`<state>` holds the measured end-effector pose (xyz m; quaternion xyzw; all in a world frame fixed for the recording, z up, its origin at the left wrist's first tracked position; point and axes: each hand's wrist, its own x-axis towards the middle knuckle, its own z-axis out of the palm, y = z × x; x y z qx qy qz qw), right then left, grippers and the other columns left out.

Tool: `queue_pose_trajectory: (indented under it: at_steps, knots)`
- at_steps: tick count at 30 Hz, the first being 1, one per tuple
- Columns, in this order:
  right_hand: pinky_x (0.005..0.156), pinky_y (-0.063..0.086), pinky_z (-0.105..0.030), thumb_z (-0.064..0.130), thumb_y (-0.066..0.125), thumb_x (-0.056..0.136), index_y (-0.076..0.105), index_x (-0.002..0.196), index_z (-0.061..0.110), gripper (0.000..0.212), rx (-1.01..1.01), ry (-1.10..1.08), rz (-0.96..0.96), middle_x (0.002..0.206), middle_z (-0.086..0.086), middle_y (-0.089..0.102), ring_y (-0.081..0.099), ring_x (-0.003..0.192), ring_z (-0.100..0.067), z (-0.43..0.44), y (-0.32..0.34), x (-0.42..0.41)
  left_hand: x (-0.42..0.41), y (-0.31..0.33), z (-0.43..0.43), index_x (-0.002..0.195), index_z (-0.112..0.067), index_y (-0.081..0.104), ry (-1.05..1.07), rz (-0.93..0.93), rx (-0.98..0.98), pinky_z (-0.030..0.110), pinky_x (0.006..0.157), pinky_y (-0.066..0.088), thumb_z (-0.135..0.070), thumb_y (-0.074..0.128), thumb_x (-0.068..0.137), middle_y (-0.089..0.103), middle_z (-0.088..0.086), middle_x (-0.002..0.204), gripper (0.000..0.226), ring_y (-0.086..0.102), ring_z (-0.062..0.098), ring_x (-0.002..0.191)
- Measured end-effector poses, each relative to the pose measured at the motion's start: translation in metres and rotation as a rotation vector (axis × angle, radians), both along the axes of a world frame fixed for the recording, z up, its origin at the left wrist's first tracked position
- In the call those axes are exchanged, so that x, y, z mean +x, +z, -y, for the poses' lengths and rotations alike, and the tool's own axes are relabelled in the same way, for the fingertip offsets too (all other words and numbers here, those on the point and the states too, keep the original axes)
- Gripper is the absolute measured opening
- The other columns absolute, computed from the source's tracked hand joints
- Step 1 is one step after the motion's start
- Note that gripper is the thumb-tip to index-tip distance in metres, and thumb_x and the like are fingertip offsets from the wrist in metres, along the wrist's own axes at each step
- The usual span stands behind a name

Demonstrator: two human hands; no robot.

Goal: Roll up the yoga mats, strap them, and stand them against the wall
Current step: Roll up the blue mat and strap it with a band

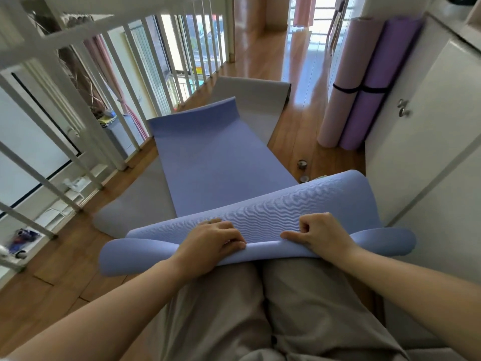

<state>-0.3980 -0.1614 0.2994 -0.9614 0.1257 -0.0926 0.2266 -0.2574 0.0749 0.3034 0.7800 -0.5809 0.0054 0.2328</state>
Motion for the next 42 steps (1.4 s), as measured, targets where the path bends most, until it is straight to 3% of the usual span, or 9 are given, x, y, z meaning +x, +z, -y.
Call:
queue_pose_trajectory:
  at_steps: [5, 10, 15, 19, 26, 29, 35, 39, 42]
  knots:
    - [0.055, 0.037, -0.024, 0.101, 0.002, 0.047, 0.037, 0.05, 0.025, 0.084, -0.017, -0.135, -0.008, 0.052, 0.011, 0.041, 0.04, 0.059, -0.006, 0.003, -0.013, 0.004, 0.005, -0.008, 0.0, 0.092, -0.027, 0.058, -0.044, 0.014, -0.173, 0.021, 0.065, 0.043, -0.045, 0.048, 0.096, 0.055, -0.007, 0.086, 0.022, 0.05, 0.007, 0.076]
    - [0.054, 0.041, -0.033, 0.092, 0.029, 0.06, 0.04, 0.049, 0.018, 0.075, 0.138, -0.12, 0.027, 0.047, 0.006, 0.044, 0.041, 0.049, -0.009, 0.011, -0.021, 0.016, 0.007, -0.011, -0.007, 0.085, -0.021, 0.06, -0.126, 0.155, -0.172, 0.021, 0.066, 0.043, -0.05, 0.061, 0.087, 0.058, -0.002, 0.083, 0.029, 0.051, 0.012, 0.075]
    - [0.048, 0.04, -0.023, 0.062, 0.042, 0.092, 0.051, 0.055, 0.015, 0.061, -0.076, 0.076, 0.442, 0.052, 0.003, 0.051, 0.042, 0.047, -0.008, -0.003, -0.028, -0.002, 0.006, -0.008, -0.018, 0.088, -0.02, 0.069, -0.084, 0.213, -0.087, 0.022, 0.069, 0.047, -0.048, 0.057, 0.088, 0.062, -0.003, 0.087, 0.03, 0.058, 0.013, 0.075]
    - [0.061, 0.044, -0.017, 0.059, 0.061, 0.079, 0.064, 0.074, 0.015, 0.044, -0.237, 0.23, 0.42, 0.072, 0.003, 0.064, 0.053, 0.064, -0.01, 0.001, -0.018, -0.028, 0.0, -0.004, -0.02, 0.085, -0.021, 0.071, 0.013, 0.24, -0.063, 0.024, 0.065, 0.049, -0.05, 0.046, 0.093, 0.065, -0.006, 0.083, 0.039, 0.061, 0.012, 0.073]
    - [0.069, 0.051, -0.025, 0.059, 0.041, 0.093, 0.073, 0.085, 0.01, 0.059, -0.248, 0.099, 0.449, 0.079, -0.004, 0.072, 0.065, 0.069, -0.017, -0.001, -0.024, -0.034, -0.022, -0.002, -0.019, 0.096, -0.02, 0.073, 0.158, 0.326, -0.032, 0.031, 0.06, 0.054, -0.053, 0.027, 0.099, 0.066, -0.001, 0.076, 0.057, 0.066, 0.021, 0.067]
    - [0.068, 0.049, -0.025, 0.061, 0.034, 0.095, 0.071, 0.086, 0.007, 0.066, -0.202, 0.049, 0.469, 0.079, -0.008, 0.072, 0.066, 0.067, -0.02, -0.004, -0.025, -0.031, -0.022, 0.003, -0.027, 0.114, -0.023, 0.06, 0.112, 0.266, -0.027, 0.029, 0.065, 0.054, -0.056, 0.027, 0.098, 0.069, -0.001, 0.088, 0.049, 0.067, 0.02, 0.077]
    - [0.054, 0.045, -0.019, 0.064, 0.025, 0.095, 0.067, 0.075, 0.013, 0.069, -0.211, 0.13, 0.396, 0.067, -0.003, 0.068, 0.061, 0.055, -0.013, -0.004, -0.004, -0.021, -0.009, 0.022, -0.025, 0.097, -0.021, 0.068, 0.084, 0.223, 0.027, 0.031, 0.059, 0.057, -0.047, 0.04, 0.092, 0.07, -0.002, 0.085, 0.039, 0.069, 0.02, 0.073]
    - [0.051, 0.053, -0.028, 0.069, 0.024, 0.093, 0.065, 0.074, 0.016, 0.069, -0.16, 0.25, 0.307, 0.068, 0.0, 0.067, 0.06, 0.057, -0.012, 0.006, 0.006, -0.022, -0.004, 0.041, -0.03, 0.108, -0.023, 0.067, 0.042, -0.04, 0.168, 0.029, 0.073, 0.053, -0.059, 0.027, 0.084, 0.068, -0.006, 0.1, 0.059, 0.063, 0.012, 0.084]
    - [0.056, 0.054, -0.031, 0.077, 0.02, 0.087, 0.066, 0.076, 0.015, 0.078, -0.088, 0.273, 0.193, 0.071, -0.001, 0.068, 0.06, 0.06, -0.012, 0.008, 0.001, -0.026, -0.01, 0.034, -0.032, 0.109, -0.024, 0.067, 0.053, -0.104, 0.188, 0.029, 0.079, 0.049, -0.062, 0.027, 0.08, 0.069, -0.006, 0.103, 0.063, 0.062, 0.013, 0.09]
